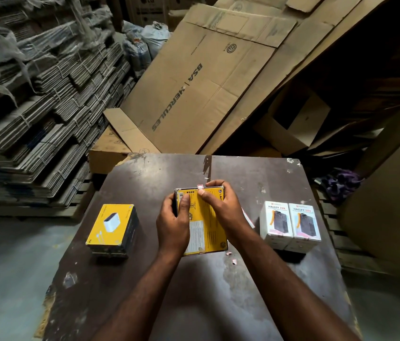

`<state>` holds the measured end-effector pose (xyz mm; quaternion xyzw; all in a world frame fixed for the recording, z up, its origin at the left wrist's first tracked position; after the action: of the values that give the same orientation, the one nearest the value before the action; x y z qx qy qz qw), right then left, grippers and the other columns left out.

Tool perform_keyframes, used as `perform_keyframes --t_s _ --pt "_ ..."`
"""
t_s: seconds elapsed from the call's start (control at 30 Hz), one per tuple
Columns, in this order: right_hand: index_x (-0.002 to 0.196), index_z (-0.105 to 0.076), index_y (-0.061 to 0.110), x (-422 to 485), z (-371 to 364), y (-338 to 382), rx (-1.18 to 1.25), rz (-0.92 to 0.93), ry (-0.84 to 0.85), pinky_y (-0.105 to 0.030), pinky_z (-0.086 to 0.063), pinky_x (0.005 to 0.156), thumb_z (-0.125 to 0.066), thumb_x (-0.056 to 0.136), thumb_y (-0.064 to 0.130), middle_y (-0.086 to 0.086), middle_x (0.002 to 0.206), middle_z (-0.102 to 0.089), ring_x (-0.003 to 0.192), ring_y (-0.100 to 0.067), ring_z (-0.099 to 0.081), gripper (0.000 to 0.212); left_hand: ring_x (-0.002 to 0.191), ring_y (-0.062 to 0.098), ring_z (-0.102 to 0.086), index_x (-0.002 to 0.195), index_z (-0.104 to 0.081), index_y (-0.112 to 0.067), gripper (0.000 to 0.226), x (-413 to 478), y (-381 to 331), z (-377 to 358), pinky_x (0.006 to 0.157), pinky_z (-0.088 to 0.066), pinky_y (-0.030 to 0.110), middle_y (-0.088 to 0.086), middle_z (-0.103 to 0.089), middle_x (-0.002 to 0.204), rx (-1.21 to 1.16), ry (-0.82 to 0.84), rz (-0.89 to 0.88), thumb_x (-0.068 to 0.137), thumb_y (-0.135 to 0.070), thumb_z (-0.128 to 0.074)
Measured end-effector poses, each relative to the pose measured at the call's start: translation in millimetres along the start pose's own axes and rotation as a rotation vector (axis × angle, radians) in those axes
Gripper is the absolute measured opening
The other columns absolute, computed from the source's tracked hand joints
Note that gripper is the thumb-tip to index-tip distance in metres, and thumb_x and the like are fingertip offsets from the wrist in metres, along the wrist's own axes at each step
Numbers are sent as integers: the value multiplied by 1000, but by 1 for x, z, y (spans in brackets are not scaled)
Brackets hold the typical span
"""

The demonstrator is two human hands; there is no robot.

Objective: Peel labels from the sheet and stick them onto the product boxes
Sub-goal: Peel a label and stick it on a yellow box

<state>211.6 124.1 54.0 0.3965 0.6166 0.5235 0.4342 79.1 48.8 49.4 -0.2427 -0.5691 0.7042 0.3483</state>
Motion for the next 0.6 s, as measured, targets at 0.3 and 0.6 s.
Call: perform_keyframes --t_s 0.3,0.6 --pt "113 -58 18 1 5 0 46 -57 -26 -38 -60 78 -80 83 31 -7 107 -69 93 -23 -71 39 83 12 -69 106 -55 -32 26 -5 -4 1 71 -57 34 -6 -69 91 54 -40 -76 92 -53 -50" --pt "115 -56 17 -3 6 1 57 -47 -10 -35 -60 79 -79 83 31 -6 105 -69 92 -21 -70 42 85 12 -69 108 -54 -30 34 -7 -6 -1 70 -56 31 -6 -69 94 44 -15 -99 89 -57 -49"
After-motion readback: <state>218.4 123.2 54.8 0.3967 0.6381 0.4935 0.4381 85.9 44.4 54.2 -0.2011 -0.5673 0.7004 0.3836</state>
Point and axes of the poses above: each hand's wrist, its own x-axis towards the middle knuckle, its own z-axis out of the back of the hand, y = z × x, the point moved 6 cm from there along x, towards the middle knuckle
